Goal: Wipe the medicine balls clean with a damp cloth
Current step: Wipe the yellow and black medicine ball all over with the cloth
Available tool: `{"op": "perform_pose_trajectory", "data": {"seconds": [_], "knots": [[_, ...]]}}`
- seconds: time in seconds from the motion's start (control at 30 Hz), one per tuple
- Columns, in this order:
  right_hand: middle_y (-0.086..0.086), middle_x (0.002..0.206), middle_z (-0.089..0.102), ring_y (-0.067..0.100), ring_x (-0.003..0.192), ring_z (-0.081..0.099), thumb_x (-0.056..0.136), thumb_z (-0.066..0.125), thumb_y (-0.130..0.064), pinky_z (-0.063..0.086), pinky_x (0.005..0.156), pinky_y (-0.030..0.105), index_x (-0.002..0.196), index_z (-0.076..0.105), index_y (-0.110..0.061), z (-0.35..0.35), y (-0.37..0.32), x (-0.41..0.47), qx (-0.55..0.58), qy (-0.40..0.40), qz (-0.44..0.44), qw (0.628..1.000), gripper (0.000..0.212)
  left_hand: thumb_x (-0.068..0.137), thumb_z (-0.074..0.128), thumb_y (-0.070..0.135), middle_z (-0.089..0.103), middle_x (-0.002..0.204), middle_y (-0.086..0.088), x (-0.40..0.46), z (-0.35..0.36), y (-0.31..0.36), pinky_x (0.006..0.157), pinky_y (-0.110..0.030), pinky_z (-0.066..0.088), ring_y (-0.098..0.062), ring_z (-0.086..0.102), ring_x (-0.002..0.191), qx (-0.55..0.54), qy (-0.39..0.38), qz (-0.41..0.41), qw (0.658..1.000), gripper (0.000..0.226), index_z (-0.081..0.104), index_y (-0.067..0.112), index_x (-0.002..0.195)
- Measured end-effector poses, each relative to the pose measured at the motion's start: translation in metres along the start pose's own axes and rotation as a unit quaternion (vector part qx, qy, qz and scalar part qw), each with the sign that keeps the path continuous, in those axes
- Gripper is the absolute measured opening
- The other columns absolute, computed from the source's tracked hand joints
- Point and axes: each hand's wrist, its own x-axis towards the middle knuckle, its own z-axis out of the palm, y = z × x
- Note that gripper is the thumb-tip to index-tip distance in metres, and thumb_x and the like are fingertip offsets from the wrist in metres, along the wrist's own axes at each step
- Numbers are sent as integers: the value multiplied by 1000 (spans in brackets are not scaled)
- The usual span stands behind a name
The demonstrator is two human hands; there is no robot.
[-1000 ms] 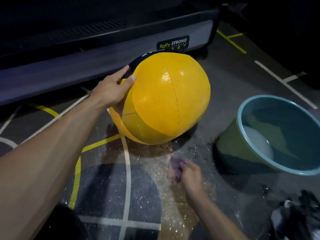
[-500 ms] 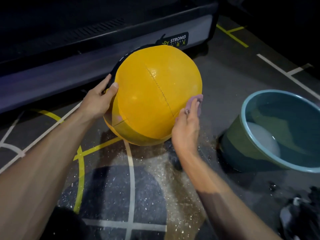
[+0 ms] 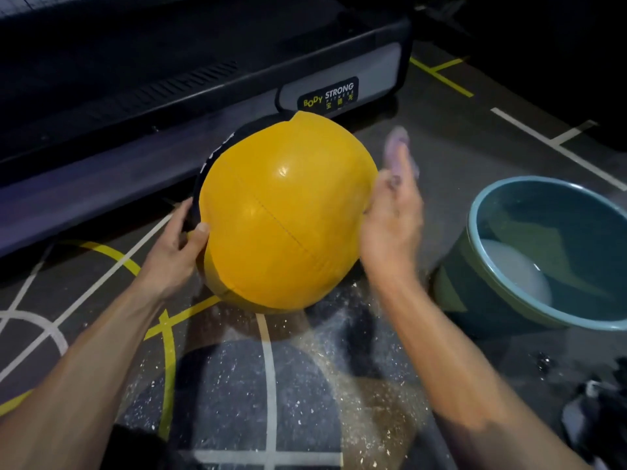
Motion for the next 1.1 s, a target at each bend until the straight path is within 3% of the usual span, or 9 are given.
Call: {"op": "perform_pose_trajectory", "data": {"seconds": [0.17, 0.23, 0.37, 0.47, 0.53, 0.57, 0.6, 0.87, 1.1], "knots": [[10, 170, 13, 33, 149, 34, 104, 35, 8, 43, 114, 51, 163, 11, -11, 14, 71, -38, -199, -76, -148, 966, 66, 95, 54, 52, 33, 164, 0, -9, 0, -2, 114, -51, 36, -22, 36, 145, 1, -4, -6, 1000, 73, 21, 43, 159], [4, 156, 40, 26, 119, 61, 110, 32, -5, 58, 84, 33, 161, 22, -28, -3, 87, -43, -119, -5, 41, 992, 57, 99, 54, 46, 33, 163, 0, -10, 0, 0, 109, -46, 37, -20, 36, 143, 15, 1, 3, 1000, 68, 23, 41, 159], [9, 78, 60, 20, 69, 56, 109, 40, -13, 46, 58, 28, 101, 63, -3, -24, 86, -30, 146, 117, 413, 891, 26, 96, 55, 46, 31, 165, 0, -13, -2, -1, 112, -47, 34, -20, 33, 145, 8, -3, 3, 1000, 72, 23, 36, 160], [-11, 145, 56, 0, 85, 37, 112, 34, -20, 43, 84, 15, 156, 38, -24, -18, 46, -23, 92, 65, 153, 982, 44, 94, 54, 50, 28, 166, 3, -18, -2, -5, 118, -53, 30, -22, 28, 151, 11, -2, -2, 1000, 75, 22, 38, 160], [-15, 138, 12, 6, 106, 18, 113, 25, -24, 27, 92, 46, 161, 16, -33, -8, 26, -24, -25, -43, -41, 998, 50, 97, 54, 47, 27, 166, 5, -21, -1, -6, 120, -53, 28, -21, 26, 151, 12, 1, 1, 1000, 72, 22, 38, 160], [-27, 119, 48, -4, 102, 43, 112, 25, -23, 43, 107, 50, 163, 13, -29, -2, 28, -25, -78, -84, -99, 988, 52, 99, 54, 45, 27, 166, 6, -22, -2, -7, 119, -51, 28, -19, 25, 150, 11, 4, 0, 1000, 70, 22, 38, 160], [-5, 162, 36, 19, 150, 36, 111, 30, -19, 34, 118, 54, 163, 13, -21, 2, 36, -29, -127, -99, -136, 977, 55, 99, 55, 43, 28, 163, 8, -23, -2, -7, 118, -48, 28, -16, 26, 148, 6, 3, 1, 1000, 67, 23, 39, 159], [12, 169, 18, 24, 158, 11, 104, 44, 0, 20, 127, 47, 159, 22, -2, 3, 59, -52, -187, -110, -220, 951, 59, 96, 68, 31, 39, 159, 6, -40, -33, 6, 117, -50, 35, -20, 38, 146, 113, 17, -42, 993, 62, 39, 35, 151], [17, 167, 22, 28, 157, 16, 96, 54, 12, 28, 123, 52, 156, 30, 3, 7, 58, -63, -239, -143, -271, 921, 65, 103, 52, 55, 22, 169, 10, -25, -8, 120, 117, -37, 20, -11, 20, 152, 260, 27, 268, 927, 56, 42, 36, 154]]}}
